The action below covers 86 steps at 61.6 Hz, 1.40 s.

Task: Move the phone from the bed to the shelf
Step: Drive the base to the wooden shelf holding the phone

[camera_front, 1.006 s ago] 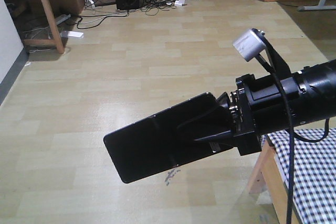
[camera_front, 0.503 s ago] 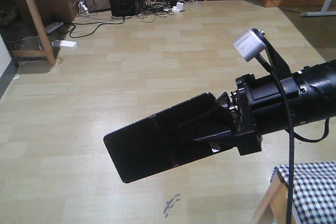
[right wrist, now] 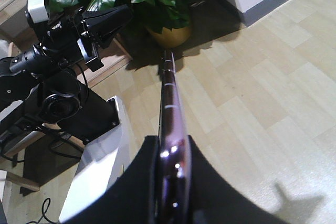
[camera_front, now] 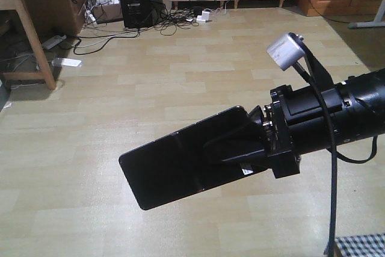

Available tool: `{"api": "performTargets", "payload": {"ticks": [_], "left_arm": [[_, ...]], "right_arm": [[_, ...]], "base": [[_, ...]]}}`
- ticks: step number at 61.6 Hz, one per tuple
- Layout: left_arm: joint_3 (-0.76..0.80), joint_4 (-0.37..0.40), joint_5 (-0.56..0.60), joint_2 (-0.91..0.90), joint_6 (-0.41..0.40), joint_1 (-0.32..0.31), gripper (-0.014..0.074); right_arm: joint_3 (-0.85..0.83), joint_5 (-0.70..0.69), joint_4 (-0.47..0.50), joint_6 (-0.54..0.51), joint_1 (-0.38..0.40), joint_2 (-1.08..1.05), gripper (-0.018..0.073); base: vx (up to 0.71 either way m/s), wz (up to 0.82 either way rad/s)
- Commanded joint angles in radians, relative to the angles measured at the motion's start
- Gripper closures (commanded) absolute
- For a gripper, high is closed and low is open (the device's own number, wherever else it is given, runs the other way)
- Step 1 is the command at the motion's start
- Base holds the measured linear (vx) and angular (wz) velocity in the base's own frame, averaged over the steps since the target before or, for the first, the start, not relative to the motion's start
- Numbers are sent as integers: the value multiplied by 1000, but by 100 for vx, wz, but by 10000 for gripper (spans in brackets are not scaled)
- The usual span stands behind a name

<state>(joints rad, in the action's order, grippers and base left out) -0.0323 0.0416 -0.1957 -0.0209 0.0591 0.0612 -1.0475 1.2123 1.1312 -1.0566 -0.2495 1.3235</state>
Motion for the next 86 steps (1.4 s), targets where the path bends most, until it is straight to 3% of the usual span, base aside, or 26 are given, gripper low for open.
{"api": "performTargets", "payload": {"ticks": [1,46,86], "left_arm": [[-7,10,70,-5,0,1,595],[-7,10,70,-5,0,1,595],[-7,10,70,-5,0,1,595]], "right_arm": [[-28,75,88,-6,0,-31,561],[-28,75,87,-6,0,-31,561],[-28,75,87,-6,0,-31,561]], "base": [[30,3],[29,-3],[30,-23]]}}
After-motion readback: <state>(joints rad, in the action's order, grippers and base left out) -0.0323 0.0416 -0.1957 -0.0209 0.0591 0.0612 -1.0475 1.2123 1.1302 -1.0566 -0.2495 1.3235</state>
